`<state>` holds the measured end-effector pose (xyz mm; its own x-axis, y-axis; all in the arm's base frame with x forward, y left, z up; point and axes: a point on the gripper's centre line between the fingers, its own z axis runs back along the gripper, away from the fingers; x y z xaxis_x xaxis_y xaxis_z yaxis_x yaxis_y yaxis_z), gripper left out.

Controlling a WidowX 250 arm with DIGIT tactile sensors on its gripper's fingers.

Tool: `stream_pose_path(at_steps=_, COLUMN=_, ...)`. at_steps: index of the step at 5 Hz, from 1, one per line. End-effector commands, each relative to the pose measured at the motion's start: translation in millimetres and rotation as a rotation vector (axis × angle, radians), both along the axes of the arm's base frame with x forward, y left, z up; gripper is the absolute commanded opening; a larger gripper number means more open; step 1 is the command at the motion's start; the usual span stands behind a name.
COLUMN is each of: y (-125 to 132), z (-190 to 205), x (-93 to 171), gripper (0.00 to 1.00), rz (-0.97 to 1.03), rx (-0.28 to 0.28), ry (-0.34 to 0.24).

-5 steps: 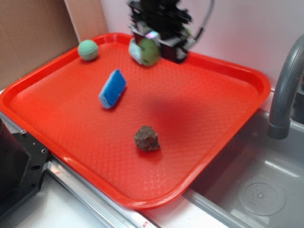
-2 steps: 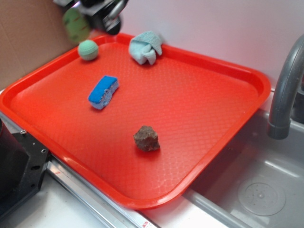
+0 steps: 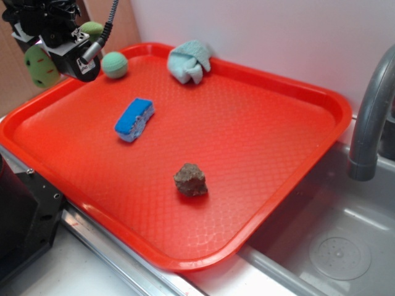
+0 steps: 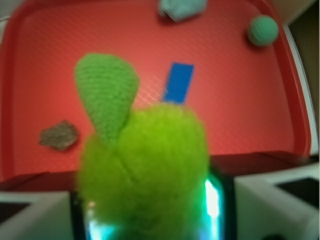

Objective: Grab the green animal.

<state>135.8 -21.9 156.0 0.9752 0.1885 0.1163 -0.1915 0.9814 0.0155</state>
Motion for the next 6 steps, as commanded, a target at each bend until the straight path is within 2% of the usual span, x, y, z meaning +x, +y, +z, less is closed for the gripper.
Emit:
stream_pose_path(at_steps=1, y=40, z=21, x=25, gripper=0.0, rz=0.122, rx=0.033, ry=-0.039)
stream_pose_path(at_steps=3, y=45, z=33, x=37, gripper=0.0, rz=0.141, rx=0.024, ry=-0.067)
stream_pose_path(at_steps=5, y=39, z=41, x=50, gripper=0.0, rz=0.137, rx=-0.024, ry=-0.098)
stream_pose_path(at_steps=6, y=38, z=36, x=55, gripper=0.0, rz=0.149, rx=-0.05, ry=-0.079)
